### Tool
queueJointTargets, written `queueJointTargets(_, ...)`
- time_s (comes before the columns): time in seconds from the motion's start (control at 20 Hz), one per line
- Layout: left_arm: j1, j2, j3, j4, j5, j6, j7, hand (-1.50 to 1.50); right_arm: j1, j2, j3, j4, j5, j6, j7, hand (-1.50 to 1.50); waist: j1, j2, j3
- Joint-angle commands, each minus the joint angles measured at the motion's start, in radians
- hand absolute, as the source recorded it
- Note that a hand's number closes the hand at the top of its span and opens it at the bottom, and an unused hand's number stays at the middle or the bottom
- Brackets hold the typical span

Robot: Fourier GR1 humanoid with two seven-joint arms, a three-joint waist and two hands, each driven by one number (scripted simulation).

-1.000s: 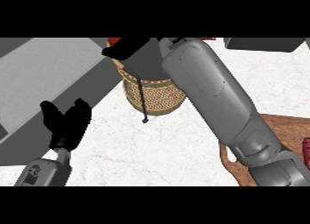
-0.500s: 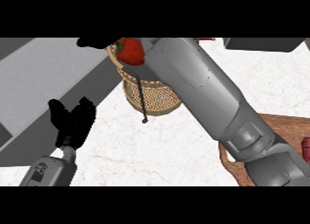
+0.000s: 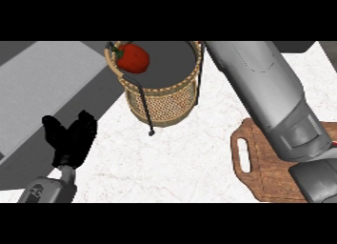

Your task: Pick the bell pepper from the cutting board and place it in the tiered basket

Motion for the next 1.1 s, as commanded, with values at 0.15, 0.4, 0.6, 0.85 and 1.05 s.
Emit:
queueJointTargets(0.15,0.000,0.016,-0.010,-0.059,-0.005,-0.030,0.001,0.00,0.192,-0.234,-0.047,-0.137,-0.081,0.298,-0.022,-1.50,-0.038,-0.010,0.003)
queueJointTargets(0.4,-0.047,0.043,0.021,-0.055,0.002,-0.030,0.035,0.00,0.287,-0.420,-0.085,-0.187,-0.147,0.560,-0.046,-1.50,-0.041,-0.006,0.002)
queueJointTargets(0.6,-0.015,0.032,0.002,-0.051,0.000,-0.045,0.010,0.00,0.365,-0.595,-0.180,-0.175,-0.223,0.747,-0.109,-1.50,-0.033,-0.001,0.002)
queueJointTargets(0.85,-0.003,0.058,0.025,-0.039,0.015,-0.087,-0.004,0.00,0.468,-0.715,-0.256,-0.187,-0.279,0.888,-0.130,-1.50,-0.024,-0.002,0.001)
queueJointTargets(1.05,-0.072,0.013,0.012,-0.013,-0.018,-0.031,0.030,0.00,0.503,-0.799,-0.303,-0.080,-0.260,0.990,-0.248,-1.50,-0.016,0.002,0.002)
